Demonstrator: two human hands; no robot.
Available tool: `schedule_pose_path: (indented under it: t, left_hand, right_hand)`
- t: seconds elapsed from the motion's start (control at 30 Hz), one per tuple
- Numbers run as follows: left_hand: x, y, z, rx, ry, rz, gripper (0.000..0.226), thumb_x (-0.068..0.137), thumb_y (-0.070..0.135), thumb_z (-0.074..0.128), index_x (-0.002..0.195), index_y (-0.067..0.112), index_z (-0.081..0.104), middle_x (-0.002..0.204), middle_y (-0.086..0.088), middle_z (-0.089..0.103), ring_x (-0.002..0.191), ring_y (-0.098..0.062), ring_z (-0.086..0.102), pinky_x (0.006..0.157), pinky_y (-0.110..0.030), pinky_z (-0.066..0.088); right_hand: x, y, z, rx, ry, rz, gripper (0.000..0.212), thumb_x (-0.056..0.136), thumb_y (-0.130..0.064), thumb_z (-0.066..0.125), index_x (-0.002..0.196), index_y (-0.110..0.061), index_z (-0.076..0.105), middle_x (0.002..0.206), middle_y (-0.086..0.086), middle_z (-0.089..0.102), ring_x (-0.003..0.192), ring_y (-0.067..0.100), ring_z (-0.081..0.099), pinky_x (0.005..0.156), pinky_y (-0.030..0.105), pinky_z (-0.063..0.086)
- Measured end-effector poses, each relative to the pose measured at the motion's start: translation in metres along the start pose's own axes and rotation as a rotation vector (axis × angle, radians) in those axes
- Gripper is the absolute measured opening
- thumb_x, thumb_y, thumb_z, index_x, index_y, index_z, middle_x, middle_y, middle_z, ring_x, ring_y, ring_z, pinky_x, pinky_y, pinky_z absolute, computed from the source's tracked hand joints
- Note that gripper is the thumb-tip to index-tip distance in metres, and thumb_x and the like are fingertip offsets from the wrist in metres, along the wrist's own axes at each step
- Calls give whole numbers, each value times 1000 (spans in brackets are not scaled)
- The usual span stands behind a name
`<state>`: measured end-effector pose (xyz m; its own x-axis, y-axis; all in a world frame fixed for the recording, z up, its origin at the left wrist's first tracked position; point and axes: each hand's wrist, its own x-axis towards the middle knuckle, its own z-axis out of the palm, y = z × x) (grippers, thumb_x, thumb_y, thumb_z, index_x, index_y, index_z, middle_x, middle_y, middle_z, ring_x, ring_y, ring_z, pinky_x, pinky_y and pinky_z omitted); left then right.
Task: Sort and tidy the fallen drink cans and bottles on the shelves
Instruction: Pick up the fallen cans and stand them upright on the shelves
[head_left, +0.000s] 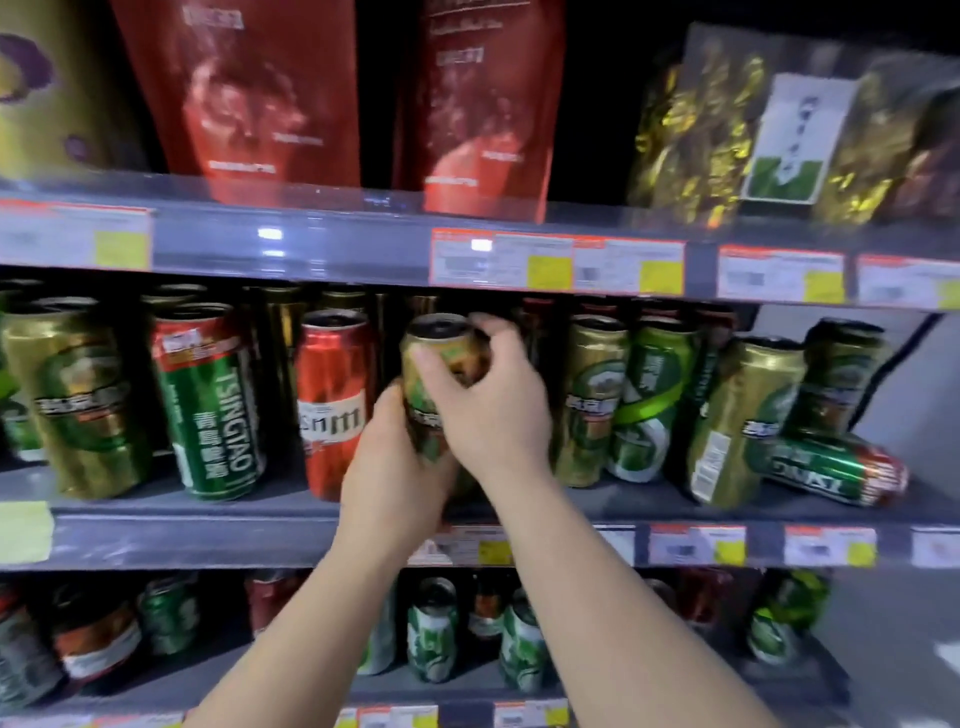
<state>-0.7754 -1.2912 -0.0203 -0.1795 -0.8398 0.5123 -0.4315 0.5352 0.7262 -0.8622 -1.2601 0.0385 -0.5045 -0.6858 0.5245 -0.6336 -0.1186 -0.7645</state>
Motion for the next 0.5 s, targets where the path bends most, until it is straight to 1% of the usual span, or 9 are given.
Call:
schedule_pose_path:
  t: [0.03,0.1,0.17,0.23,0.3,0.33,0.37,0.43,0.5]
  left_hand:
    - [3,-1,5,-12,9,-38,56,75,29,73,123,24,45,109,7,64,101,-20,63,75,-37,51]
    - [6,-5,15,0,12,-54,59,76,29,71,128,19,45,113,2,64,104,-23,62,75,-39,51]
    - [7,-5,23,7,23,-57,61,79,29,68,133,17,43,115,-1,64,104,-25,61,74,-35,47]
    - [8,-4,29,17,45,-67,67,82,29,71,140,16,38,119,-6,63,107,-29,60,78,-35,46]
    - [11,-2,35,14,54,-75,76,82,27,74,145,13,34,126,-12,61,115,-32,56,88,-37,44]
    - [11,0,38,-4,56,-95,77,82,26,75,146,11,34,130,-14,59,119,-32,54,93,-37,42]
    - [10,2,41,-20,67,-126,79,81,25,76,146,10,34,132,-16,57,122,-33,52,96,-37,41]
    - [3,9,46,22,168,-123,83,77,24,80,144,4,36,134,-23,51,126,-36,45,104,-39,35]
    - [-11,23,51,75,324,11,78,74,24,82,137,0,43,133,-24,51,127,-37,41,107,-39,28]
  right_hand:
    - [3,3,1,-12,-46,11,60,79,-57,65,131,-35,45,116,-8,64,107,18,61,88,34,51]
    - [1,16,-3,0,-109,8,63,81,-55,65,136,-35,41,122,-8,63,112,16,60,93,38,50]
    - [-14,33,-13,62,-104,-19,58,84,-48,65,136,-35,43,127,-12,59,116,7,56,96,34,50]
    - [-35,55,-31,157,-6,-44,42,88,-34,65,128,-31,54,122,-16,61,113,-2,56,95,24,49]
    - [-52,81,-55,199,135,-36,27,89,-21,66,114,-29,61,108,-17,65,104,-4,59,87,15,49]
    - [-56,93,-69,196,188,-8,24,89,-17,67,108,-30,62,103,-17,66,99,-3,60,83,12,48]
    - [-58,105,-83,179,231,21,23,88,-16,67,103,-32,61,99,-16,66,96,-3,61,80,9,46]
    - [-58,127,-111,121,322,69,26,87,-14,69,95,-37,59,94,-14,66,91,-2,60,75,7,44]
    - [-54,149,-137,52,410,99,30,85,-15,70,92,-40,57,93,-12,65,87,1,61,75,13,45]
